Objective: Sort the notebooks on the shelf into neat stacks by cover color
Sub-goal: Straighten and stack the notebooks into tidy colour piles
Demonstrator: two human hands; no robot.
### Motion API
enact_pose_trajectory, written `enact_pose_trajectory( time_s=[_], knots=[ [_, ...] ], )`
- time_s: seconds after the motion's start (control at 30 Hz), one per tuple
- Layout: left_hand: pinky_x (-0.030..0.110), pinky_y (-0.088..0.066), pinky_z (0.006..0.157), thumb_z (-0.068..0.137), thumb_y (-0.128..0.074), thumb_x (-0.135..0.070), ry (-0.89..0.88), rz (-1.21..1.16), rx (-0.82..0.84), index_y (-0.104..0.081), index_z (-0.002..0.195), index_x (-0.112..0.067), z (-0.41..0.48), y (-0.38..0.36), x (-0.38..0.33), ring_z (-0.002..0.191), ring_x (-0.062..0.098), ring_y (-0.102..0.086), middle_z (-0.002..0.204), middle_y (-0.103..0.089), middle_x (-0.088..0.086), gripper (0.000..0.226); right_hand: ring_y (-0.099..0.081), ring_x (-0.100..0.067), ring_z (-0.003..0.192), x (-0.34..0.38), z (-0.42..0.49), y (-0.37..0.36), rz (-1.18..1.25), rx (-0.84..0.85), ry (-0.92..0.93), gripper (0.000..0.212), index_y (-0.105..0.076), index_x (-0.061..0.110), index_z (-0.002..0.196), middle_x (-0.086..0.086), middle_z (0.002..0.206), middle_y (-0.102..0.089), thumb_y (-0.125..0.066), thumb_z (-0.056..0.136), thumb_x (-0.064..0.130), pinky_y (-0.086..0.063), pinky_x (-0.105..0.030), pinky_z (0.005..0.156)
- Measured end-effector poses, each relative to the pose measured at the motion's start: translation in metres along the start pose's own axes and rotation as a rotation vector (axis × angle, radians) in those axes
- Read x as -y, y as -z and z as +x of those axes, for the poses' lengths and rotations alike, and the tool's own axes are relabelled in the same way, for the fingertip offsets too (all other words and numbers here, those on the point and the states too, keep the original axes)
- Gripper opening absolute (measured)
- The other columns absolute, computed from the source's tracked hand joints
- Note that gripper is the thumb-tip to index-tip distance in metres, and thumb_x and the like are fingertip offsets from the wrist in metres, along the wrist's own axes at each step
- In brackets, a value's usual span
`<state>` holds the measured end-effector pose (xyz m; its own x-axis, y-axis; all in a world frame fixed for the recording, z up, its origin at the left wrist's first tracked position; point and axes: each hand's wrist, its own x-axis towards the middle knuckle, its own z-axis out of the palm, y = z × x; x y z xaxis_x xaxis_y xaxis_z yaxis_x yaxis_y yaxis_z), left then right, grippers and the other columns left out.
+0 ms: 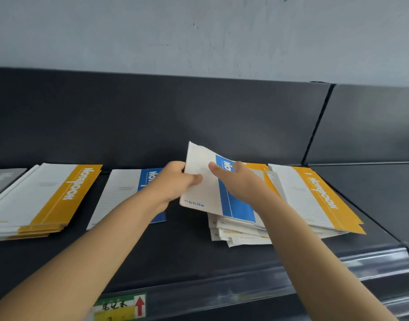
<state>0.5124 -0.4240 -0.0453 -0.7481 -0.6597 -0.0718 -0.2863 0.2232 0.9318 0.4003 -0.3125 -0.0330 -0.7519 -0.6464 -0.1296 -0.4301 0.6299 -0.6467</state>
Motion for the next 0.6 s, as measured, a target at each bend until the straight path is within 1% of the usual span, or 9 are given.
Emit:
enact_pose_trajectory(
  time_s=[0.03,0.1,0.17,0.2,0.27,0.33,0.4,0.53,0.6],
  knots=[
    [0.037,-0.056,0.082,0.094,-0.062,-0.015,0.005,-0.018,-0.006,-0.067,0.111,-0.013,-0.003,0.006,0.002,0.095,0.019,-0.068,0.103,-0.072,0.001,0.018,-0.049,-0.028,0.119,0.006,0.002,-0.006,0.003,-0.041,0.023,0.083,-0.022,0.013,0.148,-0.007,0.132,-0.051,-0.037,0.087,0.068,-0.044,-0.039,0.089],
    [0.033,-0.056,0.074,0.095,-0.061,-0.014,0.009,-0.067,-0.024,-0.067,0.11,-0.014,-0.009,0.019,0.006,0.092,0.018,-0.069,0.101,-0.072,0.001,0.016,-0.047,-0.03,0.12,0.016,0.006,-0.017,-0.049,-0.126,0.057,0.076,-0.029,0.011,0.141,-0.009,0.132,-0.05,-0.043,0.087,0.064,-0.044,-0.042,0.093],
    [0.027,-0.054,0.063,0.096,-0.06,-0.013,0.01,-0.101,-0.051,-0.065,0.11,-0.015,-0.015,0.033,0.01,0.086,0.015,-0.067,0.097,-0.07,-0.001,0.015,-0.045,-0.031,0.121,0.023,0.01,-0.028,-0.077,-0.146,0.058,0.07,-0.033,0.011,0.135,-0.01,0.132,-0.048,-0.048,0.087,0.059,-0.042,-0.042,0.095],
    [0.026,-0.053,0.061,0.096,-0.059,-0.014,0.015,-0.121,-0.07,-0.064,0.11,-0.015,-0.018,0.041,0.013,0.085,0.014,-0.066,0.096,-0.069,-0.001,0.015,-0.044,-0.031,0.121,0.026,0.011,-0.033,-0.076,-0.138,0.059,0.07,-0.033,0.011,0.135,-0.01,0.133,-0.047,-0.05,0.086,0.058,-0.042,-0.042,0.096],
    [0.03,-0.055,0.066,0.097,-0.058,-0.015,0.034,-0.162,-0.123,-0.063,0.111,-0.015,-0.022,0.055,0.02,0.088,0.017,-0.066,0.099,-0.069,0.0,0.015,-0.046,-0.03,0.12,0.034,0.012,-0.043,-0.051,-0.137,0.088,0.069,-0.035,0.01,0.135,-0.01,0.134,-0.044,-0.055,0.086,0.055,-0.042,-0.041,0.095],
    [0.035,-0.056,0.076,0.097,-0.057,-0.016,0.048,-0.184,-0.184,-0.063,0.112,-0.015,-0.024,0.069,0.027,0.094,0.02,-0.066,0.103,-0.069,0.002,0.016,-0.048,-0.028,0.118,0.045,0.009,-0.052,0.021,-0.168,0.15,0.065,-0.036,0.01,0.134,-0.009,0.134,-0.044,-0.06,0.086,0.047,-0.042,-0.036,0.089],
    [0.037,-0.055,0.081,0.097,-0.058,-0.018,0.059,-0.203,-0.237,-0.062,0.114,-0.017,-0.026,0.083,0.034,0.097,0.022,-0.065,0.104,-0.069,0.002,0.018,-0.048,-0.026,0.118,0.057,0.005,-0.059,0.078,-0.211,0.214,0.063,-0.036,0.011,0.135,-0.007,0.135,-0.044,-0.064,0.087,0.04,-0.037,-0.03,0.083],
    [0.04,-0.056,0.086,0.097,-0.058,-0.021,0.087,-0.2,-0.327,-0.061,0.117,-0.015,-0.029,0.112,0.05,0.099,0.023,-0.065,0.108,-0.068,0.004,0.021,-0.047,-0.023,0.12,0.082,-0.001,-0.078,0.026,-0.229,0.275,0.062,-0.034,0.012,0.138,-0.006,0.137,-0.043,-0.063,0.089,0.034,-0.033,-0.025,0.079],
    [0.036,-0.056,0.078,0.097,-0.058,-0.022,0.074,-0.128,-0.361,-0.061,0.118,-0.013,-0.029,0.124,0.062,0.098,0.022,-0.066,0.11,-0.069,0.004,0.024,-0.049,-0.024,0.118,0.09,-0.004,-0.091,-0.029,-0.163,0.272,0.06,-0.035,0.011,0.137,-0.007,0.136,-0.045,-0.064,0.089,0.033,-0.034,-0.024,0.077]
  ],
)
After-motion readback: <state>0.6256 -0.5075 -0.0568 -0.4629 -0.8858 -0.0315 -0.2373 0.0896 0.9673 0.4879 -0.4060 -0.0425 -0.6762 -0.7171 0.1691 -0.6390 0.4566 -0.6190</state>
